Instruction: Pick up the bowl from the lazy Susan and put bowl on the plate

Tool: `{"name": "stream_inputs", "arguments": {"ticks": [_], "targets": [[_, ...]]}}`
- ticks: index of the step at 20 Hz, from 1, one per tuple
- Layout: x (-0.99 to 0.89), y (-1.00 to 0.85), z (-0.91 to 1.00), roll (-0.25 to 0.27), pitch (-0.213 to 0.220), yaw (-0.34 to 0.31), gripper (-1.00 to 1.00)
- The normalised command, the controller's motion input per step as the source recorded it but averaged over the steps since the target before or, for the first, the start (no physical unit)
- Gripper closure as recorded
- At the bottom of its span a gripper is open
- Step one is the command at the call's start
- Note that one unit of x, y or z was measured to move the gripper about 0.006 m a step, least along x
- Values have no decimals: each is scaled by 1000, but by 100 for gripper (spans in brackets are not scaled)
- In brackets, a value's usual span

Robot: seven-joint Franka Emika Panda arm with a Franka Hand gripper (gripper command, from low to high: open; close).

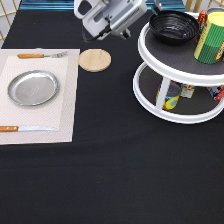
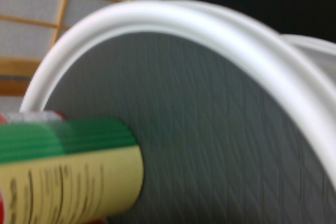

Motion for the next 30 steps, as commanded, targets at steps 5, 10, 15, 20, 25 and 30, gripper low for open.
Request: {"name": "stream_inputs", "arguments": {"ticks": [5,10,15,20,25,30], "targets": [[-937,491,-9,-100,-66,0,-100],[-762,570,-122,-133,-73,-6,-100],[-551,366,-376,-202,-87,-60,-100],[-149,54,-202,-159,-27,-95,-100],[-67,146,-16,-92,4,-94,100],[-203,231,54,-84,0,-55,100]]}}
